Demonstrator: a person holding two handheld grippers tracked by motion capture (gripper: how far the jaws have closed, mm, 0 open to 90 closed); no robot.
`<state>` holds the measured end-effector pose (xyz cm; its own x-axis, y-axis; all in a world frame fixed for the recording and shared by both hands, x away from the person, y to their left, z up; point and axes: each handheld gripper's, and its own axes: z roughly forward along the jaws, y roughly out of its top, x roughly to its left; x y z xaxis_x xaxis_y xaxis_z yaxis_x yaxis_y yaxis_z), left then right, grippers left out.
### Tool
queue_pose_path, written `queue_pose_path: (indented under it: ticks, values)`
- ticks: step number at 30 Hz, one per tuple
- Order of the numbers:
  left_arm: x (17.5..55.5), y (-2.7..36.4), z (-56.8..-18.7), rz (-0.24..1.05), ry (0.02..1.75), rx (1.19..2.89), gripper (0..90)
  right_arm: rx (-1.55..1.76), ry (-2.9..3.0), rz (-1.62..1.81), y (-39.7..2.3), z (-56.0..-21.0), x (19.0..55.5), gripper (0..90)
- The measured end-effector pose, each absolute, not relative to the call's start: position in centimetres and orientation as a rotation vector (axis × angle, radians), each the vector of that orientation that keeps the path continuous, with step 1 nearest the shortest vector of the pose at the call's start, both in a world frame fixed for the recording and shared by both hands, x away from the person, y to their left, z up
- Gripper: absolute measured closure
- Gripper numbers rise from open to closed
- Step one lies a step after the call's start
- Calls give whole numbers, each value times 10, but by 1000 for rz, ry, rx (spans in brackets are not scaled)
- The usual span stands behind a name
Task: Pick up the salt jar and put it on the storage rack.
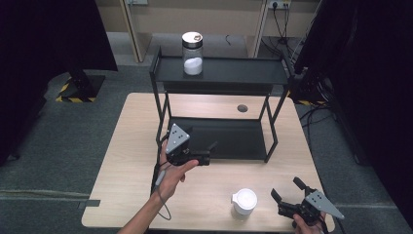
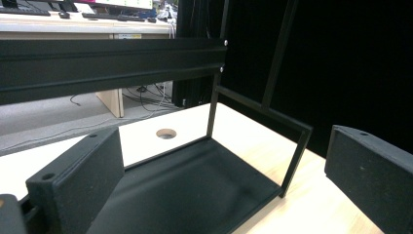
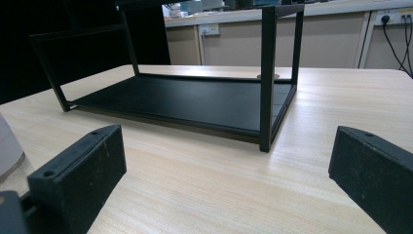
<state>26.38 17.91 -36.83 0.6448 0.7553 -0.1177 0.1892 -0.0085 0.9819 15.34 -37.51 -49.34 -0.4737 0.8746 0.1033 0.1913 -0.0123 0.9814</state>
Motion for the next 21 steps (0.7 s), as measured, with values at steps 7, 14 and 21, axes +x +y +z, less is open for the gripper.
queue_pose_path:
  ticks: [7, 14, 21]
  values:
    - [260, 180, -383, 522, 807, 1562, 2, 1112, 1695, 1529, -375, -493, 154, 3]
    - [254, 180, -398, 511, 794, 1577, 2, 1112, 1695, 1530, -375, -494, 154, 3]
    - [251, 180, -413, 491, 797, 1580, 2, 1113, 1696, 1530, -375, -494, 154, 3]
